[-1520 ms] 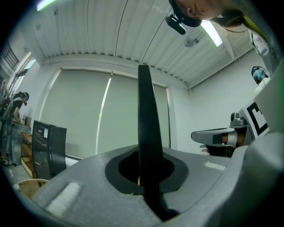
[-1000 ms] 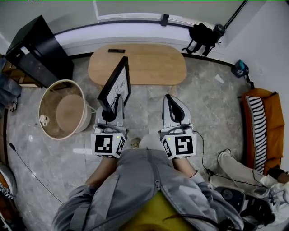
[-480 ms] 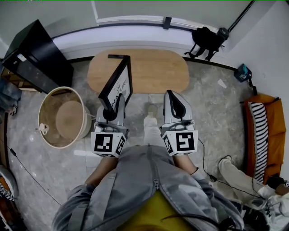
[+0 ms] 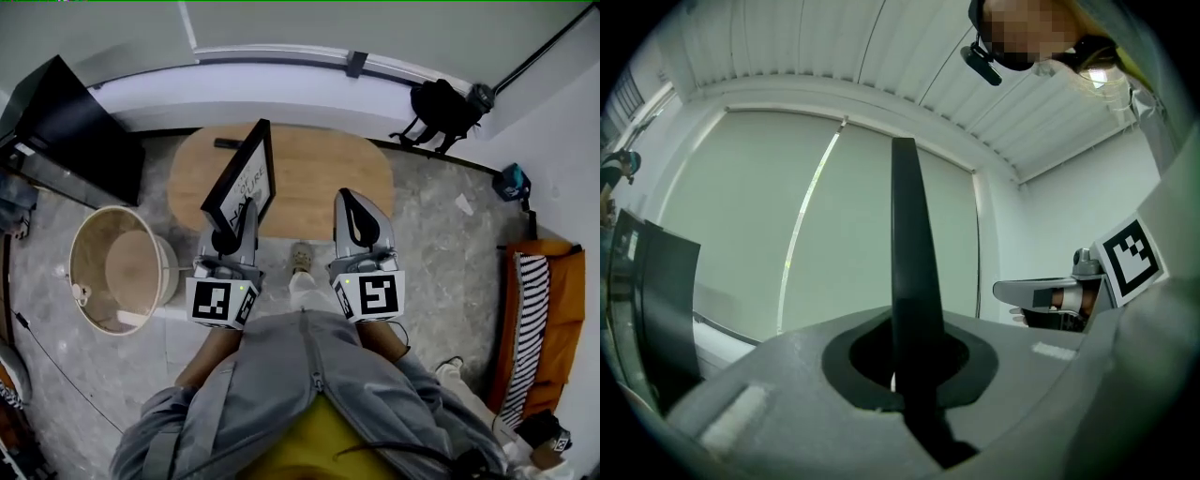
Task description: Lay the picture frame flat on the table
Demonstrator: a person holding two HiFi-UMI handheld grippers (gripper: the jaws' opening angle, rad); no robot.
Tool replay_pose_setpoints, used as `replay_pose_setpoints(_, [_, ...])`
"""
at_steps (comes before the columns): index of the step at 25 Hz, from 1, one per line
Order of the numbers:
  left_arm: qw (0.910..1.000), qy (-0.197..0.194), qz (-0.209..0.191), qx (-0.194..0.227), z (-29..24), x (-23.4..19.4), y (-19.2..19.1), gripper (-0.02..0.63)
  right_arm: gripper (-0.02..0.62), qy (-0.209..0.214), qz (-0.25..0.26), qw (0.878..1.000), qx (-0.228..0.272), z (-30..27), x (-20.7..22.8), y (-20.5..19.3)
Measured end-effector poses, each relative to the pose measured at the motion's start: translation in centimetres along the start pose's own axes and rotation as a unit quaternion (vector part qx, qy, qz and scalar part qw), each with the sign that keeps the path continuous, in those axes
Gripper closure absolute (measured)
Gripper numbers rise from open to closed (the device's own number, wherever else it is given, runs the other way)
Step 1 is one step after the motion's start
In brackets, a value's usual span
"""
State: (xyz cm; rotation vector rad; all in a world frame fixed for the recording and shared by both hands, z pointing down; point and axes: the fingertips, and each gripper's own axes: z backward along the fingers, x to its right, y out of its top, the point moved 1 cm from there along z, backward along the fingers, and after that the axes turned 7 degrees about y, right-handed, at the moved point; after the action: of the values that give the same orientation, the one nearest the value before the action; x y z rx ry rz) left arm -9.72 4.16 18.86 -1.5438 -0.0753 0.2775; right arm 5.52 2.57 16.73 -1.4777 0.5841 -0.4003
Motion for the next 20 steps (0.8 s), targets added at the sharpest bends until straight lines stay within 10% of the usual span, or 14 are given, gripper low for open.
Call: replay_pose_setpoints(20, [0.9996, -0.016, 0.011, -0.022, -21.5, -2.0, -1.3, 0.595, 0.597, 0.053, -0.015, 0.998, -0.029, -17.6, 13.2, -3.9])
